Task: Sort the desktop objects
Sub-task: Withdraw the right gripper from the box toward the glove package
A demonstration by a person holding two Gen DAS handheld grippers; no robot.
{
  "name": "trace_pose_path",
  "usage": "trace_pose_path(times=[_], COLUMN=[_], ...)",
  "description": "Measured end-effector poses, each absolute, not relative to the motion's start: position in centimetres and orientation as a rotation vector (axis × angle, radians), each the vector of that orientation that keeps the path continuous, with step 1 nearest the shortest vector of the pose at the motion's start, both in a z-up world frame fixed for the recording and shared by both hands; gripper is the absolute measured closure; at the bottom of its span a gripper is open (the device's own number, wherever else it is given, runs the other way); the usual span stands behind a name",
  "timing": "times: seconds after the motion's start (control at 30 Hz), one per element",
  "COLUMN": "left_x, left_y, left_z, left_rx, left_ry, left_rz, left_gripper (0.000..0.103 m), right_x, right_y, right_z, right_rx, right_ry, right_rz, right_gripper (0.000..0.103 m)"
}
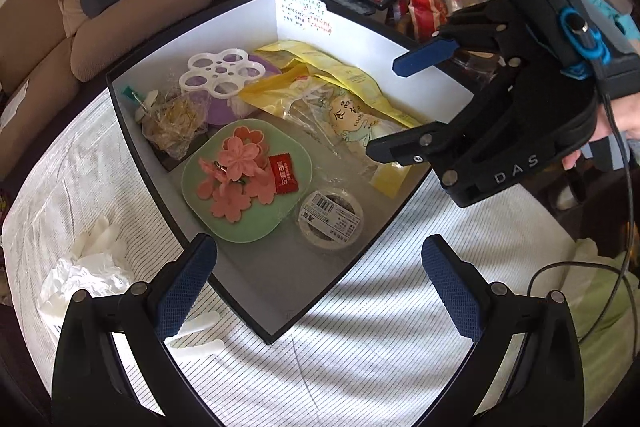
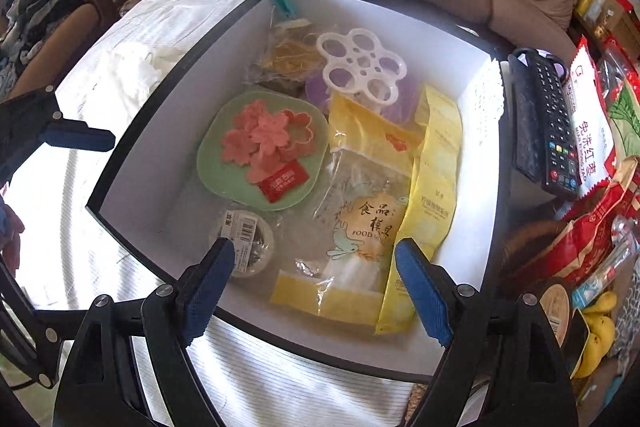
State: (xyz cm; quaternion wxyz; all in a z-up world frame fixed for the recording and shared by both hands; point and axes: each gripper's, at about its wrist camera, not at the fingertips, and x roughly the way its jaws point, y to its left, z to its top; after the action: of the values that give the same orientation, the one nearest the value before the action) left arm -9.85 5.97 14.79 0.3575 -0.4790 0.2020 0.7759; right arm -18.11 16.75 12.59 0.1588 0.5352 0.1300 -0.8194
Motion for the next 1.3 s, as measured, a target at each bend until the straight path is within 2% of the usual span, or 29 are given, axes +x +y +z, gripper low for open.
trace_pose_path(times=[0.17,0.47,0.83,0.93,1.07,1.17,1.3], left_x=[-10.5,-10.4,-8.3,-8.4,-9.5,-9.4,-7.7], left_y=[6.6,6.5,3.2,-0.4,-7.9,-13.4,-19.1], left_z=[14.4,14.3,16.9,18.2,19.1,18.5,17.6], left_rx=[-1.24,-1.247,-1.237,-1.249,-1.304,-1.39,-1.368], left_ry=[0.533,0.502,0.395,0.255,-0.068,-0.235,-0.356], left_rz=[2.001,2.023,2.163,2.26,2.44,2.586,2.732], left_gripper=[0.0,0.0,0.0,0.0,0.0,0.0,0.0], right_x=[-18.9,-17.5,-13.2,-12.7,-12.3,-11.6,-10.4], right_y=[16.8,17.5,17.4,16.1,13.5,10.8,6.6], right_z=[11.5,12.7,16.0,17.1,19.3,21.2,22.7], right_rx=[1.504,1.433,1.289,1.254,1.197,1.141,1.053], right_ry=[0.396,0.365,0.194,0.14,0.073,0.044,0.054], right_rz=[-2.37,-2.415,-2.489,-2.47,-2.423,-2.388,-2.342], right_gripper=[0.018,0.018,0.017,0.017,0.017,0.017,0.014])
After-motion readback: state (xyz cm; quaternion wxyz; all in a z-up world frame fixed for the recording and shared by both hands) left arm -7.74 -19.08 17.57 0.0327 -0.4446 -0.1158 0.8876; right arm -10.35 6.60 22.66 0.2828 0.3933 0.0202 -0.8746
